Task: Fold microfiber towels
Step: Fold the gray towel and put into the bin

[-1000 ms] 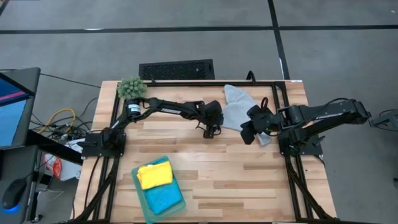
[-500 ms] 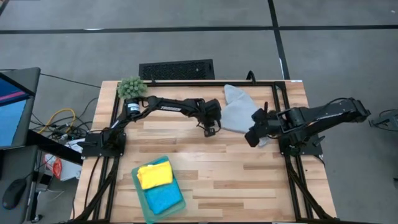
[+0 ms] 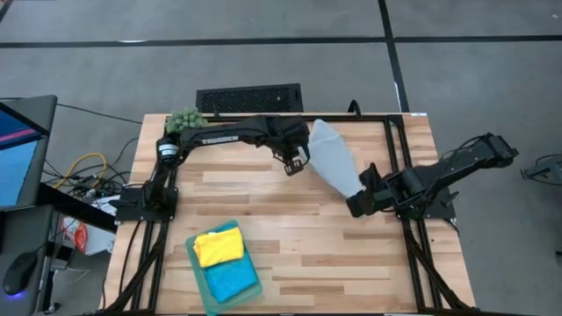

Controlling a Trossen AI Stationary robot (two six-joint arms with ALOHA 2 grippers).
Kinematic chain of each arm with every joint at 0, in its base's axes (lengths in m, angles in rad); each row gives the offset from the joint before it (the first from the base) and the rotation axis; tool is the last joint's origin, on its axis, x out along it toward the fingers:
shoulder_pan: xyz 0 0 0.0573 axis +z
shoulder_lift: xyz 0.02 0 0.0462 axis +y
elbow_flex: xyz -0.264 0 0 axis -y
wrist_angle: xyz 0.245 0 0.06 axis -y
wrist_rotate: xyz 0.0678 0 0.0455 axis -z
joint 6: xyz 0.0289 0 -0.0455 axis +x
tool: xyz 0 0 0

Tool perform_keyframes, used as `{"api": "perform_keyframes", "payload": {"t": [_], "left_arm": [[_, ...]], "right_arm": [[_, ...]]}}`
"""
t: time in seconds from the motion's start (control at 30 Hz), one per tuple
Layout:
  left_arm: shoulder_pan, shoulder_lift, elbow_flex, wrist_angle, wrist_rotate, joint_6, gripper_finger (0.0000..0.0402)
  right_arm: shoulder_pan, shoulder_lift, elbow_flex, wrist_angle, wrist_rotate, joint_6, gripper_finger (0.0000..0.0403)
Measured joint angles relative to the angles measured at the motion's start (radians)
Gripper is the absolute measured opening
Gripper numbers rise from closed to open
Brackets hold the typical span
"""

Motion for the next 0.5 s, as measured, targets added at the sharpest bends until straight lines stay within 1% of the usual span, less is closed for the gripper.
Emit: {"api": "perform_keyframes", "payload": {"t": [0.1, 0.27, 0.37, 0.5], "left_arm": [[0.005, -0.043, 0.025, -0.006, -0.026, -0.002, 0.0001], [0.018, -0.049, 0.024, -0.018, -0.038, 0.003, 0.0001], [0.028, -0.053, 0.026, -0.021, -0.039, 0.005, 0.0001], [0.036, -0.048, 0.026, -0.026, -0.039, 0.020, 0.0000]], "right_arm": [[0.025, 0.000, -0.062, 0.060, 0.001, 0.054, 0.0161], [0.066, 0.000, -0.130, 0.091, 0.010, 0.125, 0.0219], [0.089, 0.000, -0.158, 0.149, 0.012, 0.118, 0.0236], [0.122, 0.006, -0.202, 0.229, 0.013, 0.070, 0.0239]]}}
